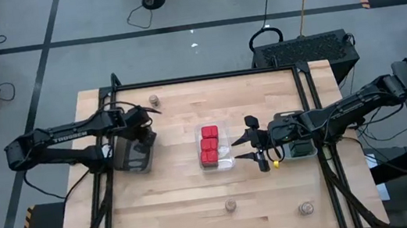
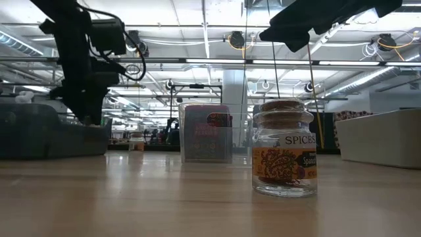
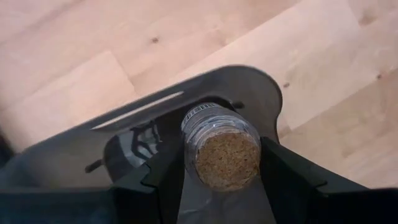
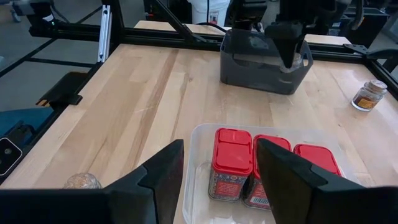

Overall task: Sort spices by type
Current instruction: Put the brown seasoning bottle into the black bin, then put the brown seasoning can into the black bin

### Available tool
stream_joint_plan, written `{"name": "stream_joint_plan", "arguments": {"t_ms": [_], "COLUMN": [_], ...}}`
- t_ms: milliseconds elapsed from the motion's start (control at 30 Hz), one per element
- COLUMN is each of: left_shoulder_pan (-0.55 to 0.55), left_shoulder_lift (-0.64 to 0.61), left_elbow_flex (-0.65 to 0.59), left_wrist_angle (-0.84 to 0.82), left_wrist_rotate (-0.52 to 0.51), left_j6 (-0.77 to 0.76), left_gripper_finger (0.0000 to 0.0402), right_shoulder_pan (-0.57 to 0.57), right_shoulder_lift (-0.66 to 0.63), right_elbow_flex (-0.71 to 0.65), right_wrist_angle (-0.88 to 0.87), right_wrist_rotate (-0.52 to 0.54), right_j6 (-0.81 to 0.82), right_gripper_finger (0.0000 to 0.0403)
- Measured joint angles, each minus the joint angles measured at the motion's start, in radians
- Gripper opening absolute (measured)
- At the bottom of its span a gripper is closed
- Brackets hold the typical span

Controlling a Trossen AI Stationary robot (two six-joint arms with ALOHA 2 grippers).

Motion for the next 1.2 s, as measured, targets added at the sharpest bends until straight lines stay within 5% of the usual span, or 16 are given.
{"name": "stream_joint_plan", "arguments": {"t_ms": [700, 1200], "left_shoulder_pan": [0.017, 0.016], "left_shoulder_lift": [0.073, 0.049], "left_elbow_flex": [-0.011, 0.189], "left_wrist_angle": [0.069, -0.116], "left_wrist_rotate": [0.074, 0.074], "left_j6": [0.06, 0.146], "left_gripper_finger": [0.0232, 0.0233], "right_shoulder_pan": [0.0, 0.0], "right_shoulder_lift": [0.0, 0.0], "right_elbow_flex": [0.0, 0.0], "right_wrist_angle": [0.0, 0.0], "right_wrist_rotate": [0.0, 0.0], "right_j6": [0.0, 0.008], "right_gripper_finger": [0.0185, 0.0185]}}
